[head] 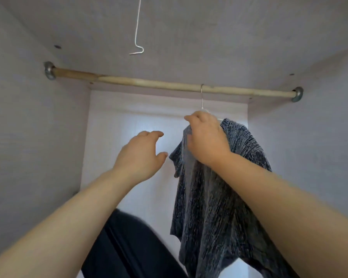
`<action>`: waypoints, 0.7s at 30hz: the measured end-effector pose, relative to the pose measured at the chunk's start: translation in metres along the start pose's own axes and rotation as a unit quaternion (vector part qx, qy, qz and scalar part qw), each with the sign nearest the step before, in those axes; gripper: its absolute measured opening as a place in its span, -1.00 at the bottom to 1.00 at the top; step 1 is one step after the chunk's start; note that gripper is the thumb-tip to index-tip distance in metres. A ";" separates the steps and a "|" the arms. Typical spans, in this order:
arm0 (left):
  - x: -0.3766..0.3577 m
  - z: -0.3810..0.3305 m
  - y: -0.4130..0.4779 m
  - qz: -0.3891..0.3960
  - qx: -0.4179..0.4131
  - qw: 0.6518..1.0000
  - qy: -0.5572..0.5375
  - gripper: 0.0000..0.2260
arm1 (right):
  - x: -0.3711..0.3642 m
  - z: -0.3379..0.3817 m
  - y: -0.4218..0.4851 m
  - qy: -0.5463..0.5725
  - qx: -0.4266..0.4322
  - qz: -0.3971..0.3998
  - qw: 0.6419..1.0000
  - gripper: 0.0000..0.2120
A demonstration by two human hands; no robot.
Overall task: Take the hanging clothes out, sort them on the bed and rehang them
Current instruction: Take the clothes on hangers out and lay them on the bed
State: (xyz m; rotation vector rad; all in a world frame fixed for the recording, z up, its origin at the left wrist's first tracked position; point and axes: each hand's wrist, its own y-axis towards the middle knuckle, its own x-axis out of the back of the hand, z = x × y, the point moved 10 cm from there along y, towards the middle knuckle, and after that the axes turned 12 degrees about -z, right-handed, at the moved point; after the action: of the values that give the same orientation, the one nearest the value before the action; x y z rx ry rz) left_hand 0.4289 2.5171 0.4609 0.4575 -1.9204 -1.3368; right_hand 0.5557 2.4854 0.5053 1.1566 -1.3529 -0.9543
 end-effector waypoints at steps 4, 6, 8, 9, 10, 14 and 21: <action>-0.014 0.003 0.019 -0.008 -0.010 1.000 0.013 -0.52 | -0.016 -0.055 0.023 -0.072 -0.045 -0.021 0.996 -0.49; -0.021 0.006 0.024 -0.008 -0.013 1.000 0.026 -0.52 | -0.025 -0.078 0.030 -0.084 -0.060 -0.022 0.994 -0.49; -0.028 0.008 0.031 -0.006 -0.018 0.999 0.035 -0.51 | -0.034 -0.095 0.036 -0.076 -0.061 -0.024 0.995 -0.52; -0.031 0.008 0.034 -0.006 -0.018 0.999 0.039 -0.51 | -0.039 -0.101 0.038 -0.068 -0.056 -0.025 0.996 -0.53; -0.033 0.009 0.039 -0.009 -0.017 0.999 0.044 -0.51 | -0.044 -0.107 0.041 -0.059 -0.049 -0.027 0.997 -0.55; -0.032 0.007 0.059 -0.039 -0.018 0.997 0.059 -0.51 | -0.056 -0.118 0.051 0.005 -0.035 -0.047 0.998 -0.60; 0.012 -0.007 0.069 -0.191 -0.044 0.977 0.081 -0.51 | -0.044 -0.081 0.071 0.136 0.018 -0.125 0.983 -0.62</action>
State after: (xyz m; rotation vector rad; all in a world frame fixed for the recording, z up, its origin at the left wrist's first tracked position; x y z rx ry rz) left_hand 0.4338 2.5320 0.5295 0.8969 -1.6866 -1.5640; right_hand 0.6260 2.5479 0.5737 1.4521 -1.0257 -0.9120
